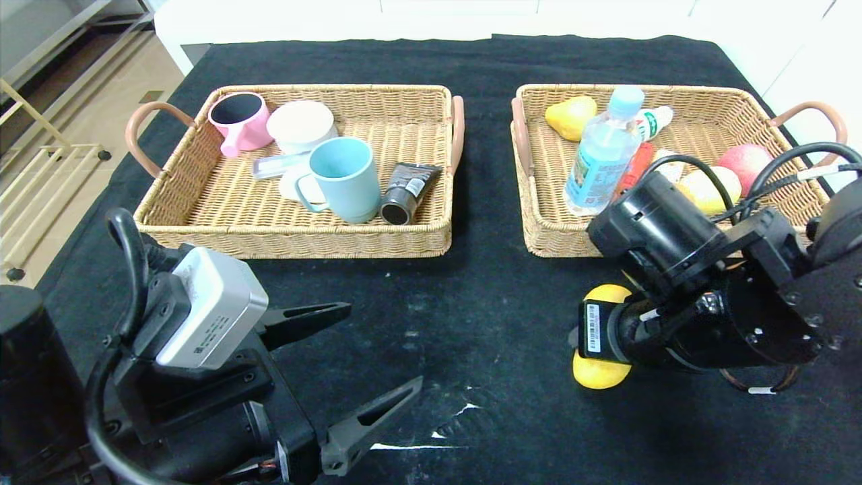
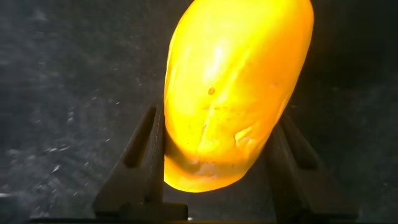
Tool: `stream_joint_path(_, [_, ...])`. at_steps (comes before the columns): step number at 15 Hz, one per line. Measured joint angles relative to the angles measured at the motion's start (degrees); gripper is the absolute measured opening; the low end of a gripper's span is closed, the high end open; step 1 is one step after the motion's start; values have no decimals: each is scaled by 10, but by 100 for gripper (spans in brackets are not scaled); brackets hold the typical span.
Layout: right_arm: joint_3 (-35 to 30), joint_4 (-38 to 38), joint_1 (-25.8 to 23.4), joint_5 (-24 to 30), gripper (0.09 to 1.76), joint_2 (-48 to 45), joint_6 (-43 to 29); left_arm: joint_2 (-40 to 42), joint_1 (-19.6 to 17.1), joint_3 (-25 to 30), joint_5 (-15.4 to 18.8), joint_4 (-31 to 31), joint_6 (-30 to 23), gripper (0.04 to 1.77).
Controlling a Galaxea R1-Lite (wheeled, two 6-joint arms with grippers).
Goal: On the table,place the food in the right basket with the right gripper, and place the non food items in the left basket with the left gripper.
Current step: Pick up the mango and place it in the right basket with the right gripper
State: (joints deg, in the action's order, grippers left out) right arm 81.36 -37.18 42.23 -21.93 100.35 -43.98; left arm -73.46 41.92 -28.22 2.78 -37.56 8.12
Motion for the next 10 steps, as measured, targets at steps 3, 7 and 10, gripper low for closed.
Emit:
stream_joint_path(3, [-5, -3, -2, 0, 97, -43, 22, 0, 0, 2, 1, 0, 0, 172])
stream_joint_path(7, [-34, 0, -31, 32, 97, -117, 115, 0, 0, 4, 1, 0, 0, 172])
stream_joint_path(10, [-42, 1, -82, 72, 97, -158, 171, 0, 0, 5, 1, 0, 0, 172])
